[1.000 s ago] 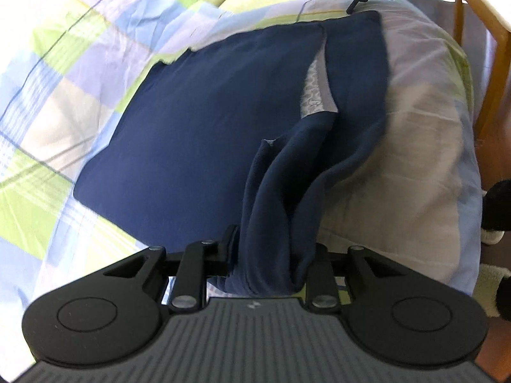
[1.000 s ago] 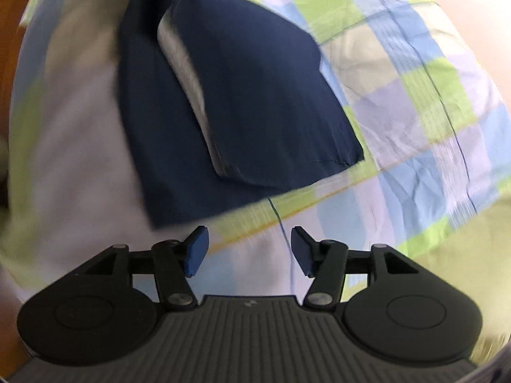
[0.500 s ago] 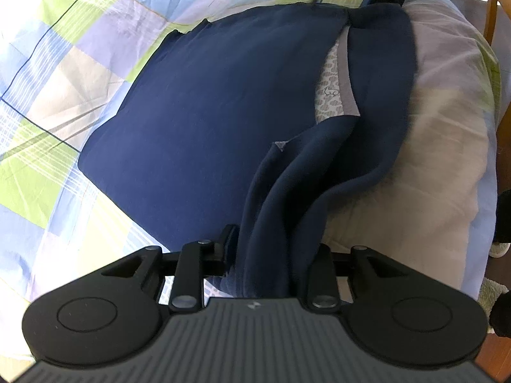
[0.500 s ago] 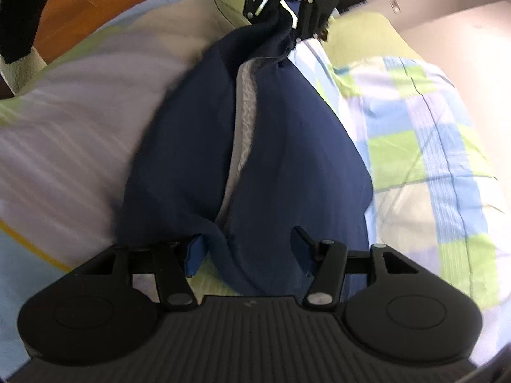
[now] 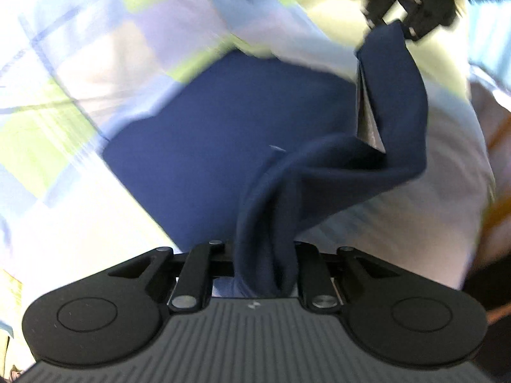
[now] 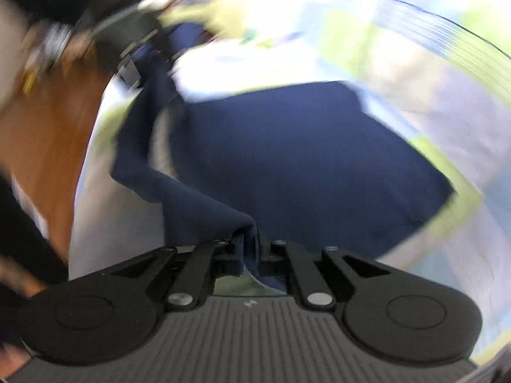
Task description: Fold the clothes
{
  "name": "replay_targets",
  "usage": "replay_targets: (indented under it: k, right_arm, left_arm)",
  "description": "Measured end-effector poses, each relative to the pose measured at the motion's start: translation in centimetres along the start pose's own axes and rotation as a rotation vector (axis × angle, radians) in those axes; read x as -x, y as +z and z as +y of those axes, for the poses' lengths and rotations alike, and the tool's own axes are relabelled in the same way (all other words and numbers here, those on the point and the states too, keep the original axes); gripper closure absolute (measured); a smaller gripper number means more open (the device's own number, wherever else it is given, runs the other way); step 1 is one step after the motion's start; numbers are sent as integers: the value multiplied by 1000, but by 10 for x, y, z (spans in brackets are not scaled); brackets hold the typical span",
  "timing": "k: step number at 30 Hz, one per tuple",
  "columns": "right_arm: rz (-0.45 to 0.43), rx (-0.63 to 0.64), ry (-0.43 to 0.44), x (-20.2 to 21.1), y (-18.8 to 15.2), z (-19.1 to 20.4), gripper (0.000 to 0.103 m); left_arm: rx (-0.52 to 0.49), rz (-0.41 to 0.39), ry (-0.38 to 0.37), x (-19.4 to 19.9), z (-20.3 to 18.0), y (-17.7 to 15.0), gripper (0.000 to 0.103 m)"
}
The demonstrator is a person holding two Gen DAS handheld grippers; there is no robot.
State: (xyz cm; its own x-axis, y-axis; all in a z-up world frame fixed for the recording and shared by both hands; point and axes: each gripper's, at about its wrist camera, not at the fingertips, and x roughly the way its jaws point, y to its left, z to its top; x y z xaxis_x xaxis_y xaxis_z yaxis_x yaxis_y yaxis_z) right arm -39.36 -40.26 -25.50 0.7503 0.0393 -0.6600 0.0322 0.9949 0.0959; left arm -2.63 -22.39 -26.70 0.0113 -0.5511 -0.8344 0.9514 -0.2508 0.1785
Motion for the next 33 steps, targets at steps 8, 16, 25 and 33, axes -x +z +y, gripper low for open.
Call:
replay_targets:
  k: [8, 16, 25, 33]
  right_arm:
    - [28, -279, -132, -28, 32, -110, 99]
    - [148, -654, -128, -80, 7, -170, 53]
    - [-1, -645, -209, -66, 12, -186, 50]
    - [42, -536, -152, -95, 27, -206, 91]
  left_arm:
    - [219, -20, 8, -77, 122, 66, 82]
    - [486, 74, -215, -144, 193, 44, 58]
    - [503, 40, -229, -142, 192, 33, 58]
    - [516, 30, -186, -145, 181, 33, 60]
